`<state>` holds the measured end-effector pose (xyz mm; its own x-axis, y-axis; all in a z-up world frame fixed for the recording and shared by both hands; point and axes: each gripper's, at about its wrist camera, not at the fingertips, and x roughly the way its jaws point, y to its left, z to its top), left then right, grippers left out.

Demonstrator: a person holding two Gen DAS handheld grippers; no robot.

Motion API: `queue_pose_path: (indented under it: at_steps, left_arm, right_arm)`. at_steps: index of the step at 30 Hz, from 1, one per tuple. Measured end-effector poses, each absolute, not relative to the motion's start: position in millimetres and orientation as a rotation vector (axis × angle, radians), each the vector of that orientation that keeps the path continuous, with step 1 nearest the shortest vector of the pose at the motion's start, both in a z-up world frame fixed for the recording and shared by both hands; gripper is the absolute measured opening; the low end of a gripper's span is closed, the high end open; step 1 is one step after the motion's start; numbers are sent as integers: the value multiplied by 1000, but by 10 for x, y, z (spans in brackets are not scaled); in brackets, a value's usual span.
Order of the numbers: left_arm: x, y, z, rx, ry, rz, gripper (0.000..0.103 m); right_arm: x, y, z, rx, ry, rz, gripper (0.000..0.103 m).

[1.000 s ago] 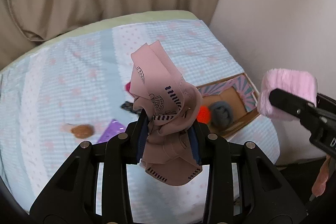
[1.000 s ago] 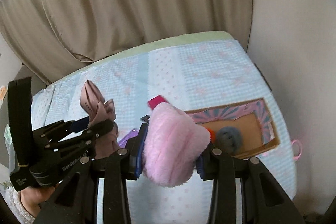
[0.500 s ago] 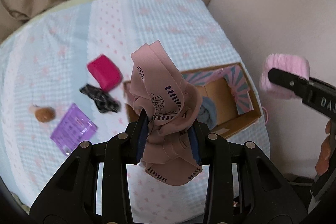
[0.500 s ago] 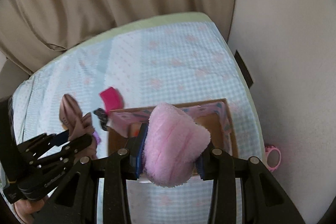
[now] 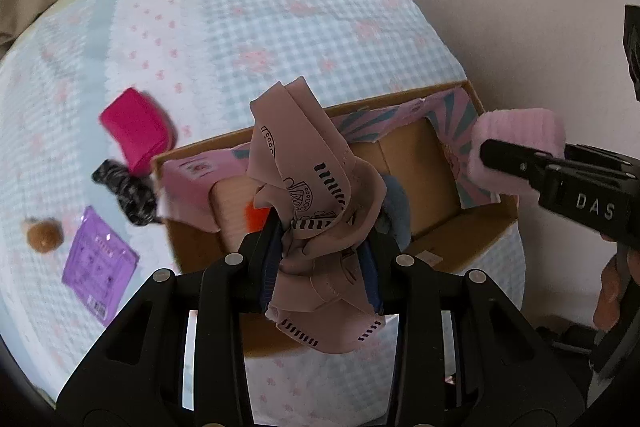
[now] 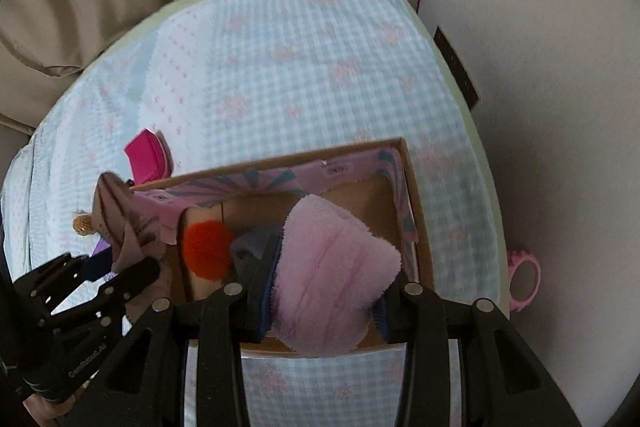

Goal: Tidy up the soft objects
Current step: 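Carry the mask and wristband into the box and open both tools, then withdraw both tools from the box back over the bed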

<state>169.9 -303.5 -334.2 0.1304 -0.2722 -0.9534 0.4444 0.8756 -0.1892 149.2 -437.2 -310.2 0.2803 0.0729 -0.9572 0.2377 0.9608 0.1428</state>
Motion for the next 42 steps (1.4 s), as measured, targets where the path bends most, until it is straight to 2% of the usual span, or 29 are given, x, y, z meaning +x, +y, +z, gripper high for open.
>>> queue_pose_path:
  at_steps: [3,5,6,7,8,9,10,11,18,27,42]
  left_arm:
    - [1735,-3129,-3405,182,1358,-528,32]
    - [1741,-3141,-3426,197,1358,-524,33]
    - [1735,-3142,-3430,205,1355,-529,47]
    - [1727,-3143,-3439,209,1355,-537,79]
    - [1719,-3140,-3446,222,1351,-532,96]
    - [1704,-3125,-3443,243,1335,-520,103]
    - [1686,-3093,-3441,250,1322,-524,103]
    - [1679,-3050,-3456,249,1330,-525,103]
    - [1639,-2721,-3482,153,1365,-461,103]
    - [1462,-2563,-3095,143,1286,-429,103]
    - [971,-1914,-1925,99,1049,-356,103]
  right_arm:
    - [1560,-4405,-3197,302,1318,-113,36]
    - [1625,-4422,-3261,305,1337,-112,40]
    - [1654,-4430,-3294,307,1346,-111,42]
    - [1684,-4437,-3332,310,1355,-106,52]
    - [1712,-4441,-3366,314,1362,-97,59]
    - [1724,-4445,-3388,319,1358,-95,80]
    - [1724,-4449,-3399,329,1346,-94,102]
    - [1717,-4458,-3405,343,1333,-92,103]
    - [1648,-4425,-3353,347,1297,-80,103]
    - [1513,-4316,-3050,310,1236,-72,103]
    - [995,-3759,-1827,180,1074,-55,103]
